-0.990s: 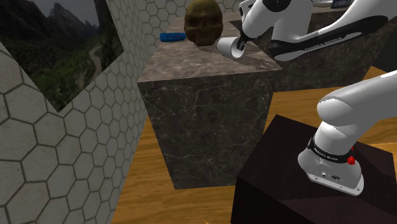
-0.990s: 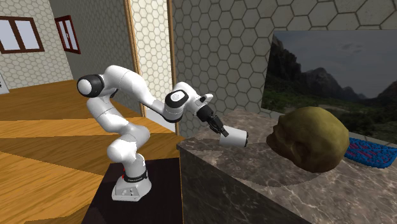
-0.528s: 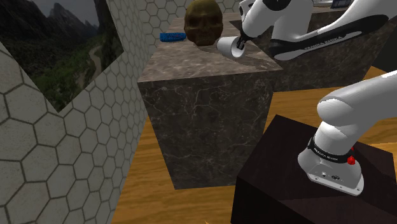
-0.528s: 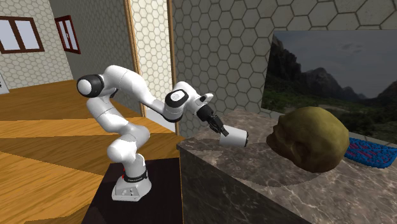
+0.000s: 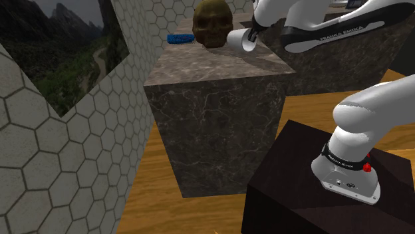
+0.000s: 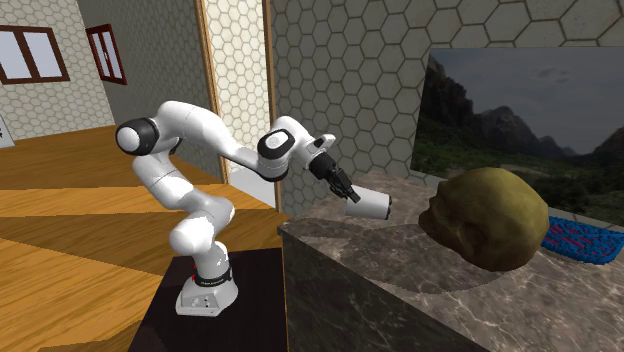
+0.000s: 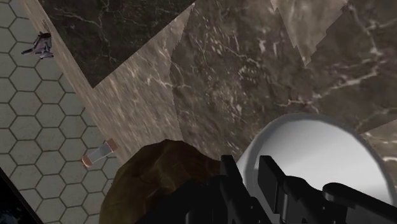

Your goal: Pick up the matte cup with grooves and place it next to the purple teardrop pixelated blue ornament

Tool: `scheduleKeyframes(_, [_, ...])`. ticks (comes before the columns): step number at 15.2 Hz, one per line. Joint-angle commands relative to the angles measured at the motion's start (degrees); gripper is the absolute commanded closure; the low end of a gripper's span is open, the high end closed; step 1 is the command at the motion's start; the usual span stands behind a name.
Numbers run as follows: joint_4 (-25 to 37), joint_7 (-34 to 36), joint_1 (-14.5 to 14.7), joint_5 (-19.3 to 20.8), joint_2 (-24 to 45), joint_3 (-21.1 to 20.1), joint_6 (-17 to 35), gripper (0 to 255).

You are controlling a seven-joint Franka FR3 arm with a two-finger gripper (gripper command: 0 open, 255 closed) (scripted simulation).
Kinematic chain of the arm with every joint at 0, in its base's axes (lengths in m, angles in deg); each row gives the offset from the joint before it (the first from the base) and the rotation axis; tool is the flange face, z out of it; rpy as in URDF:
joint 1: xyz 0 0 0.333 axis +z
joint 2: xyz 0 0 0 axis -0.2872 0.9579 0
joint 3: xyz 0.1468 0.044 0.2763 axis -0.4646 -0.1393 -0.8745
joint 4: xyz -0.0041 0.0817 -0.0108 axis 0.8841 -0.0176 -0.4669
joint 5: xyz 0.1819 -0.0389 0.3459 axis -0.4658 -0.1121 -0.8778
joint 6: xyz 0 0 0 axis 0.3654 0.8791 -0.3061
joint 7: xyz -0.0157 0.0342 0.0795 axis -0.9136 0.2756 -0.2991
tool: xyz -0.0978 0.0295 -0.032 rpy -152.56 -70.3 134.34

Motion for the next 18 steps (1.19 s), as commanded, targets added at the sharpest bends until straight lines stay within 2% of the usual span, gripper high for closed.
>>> scheduleKeyframes(1, [1.2, -1.5, 0.7, -0.9, -0.1, 0.7, -1.2, 255])
scheduleKeyframes(18, [12.8, -11.2, 4.7, -6.9, 0.7, 3.7, -11.4, 255])
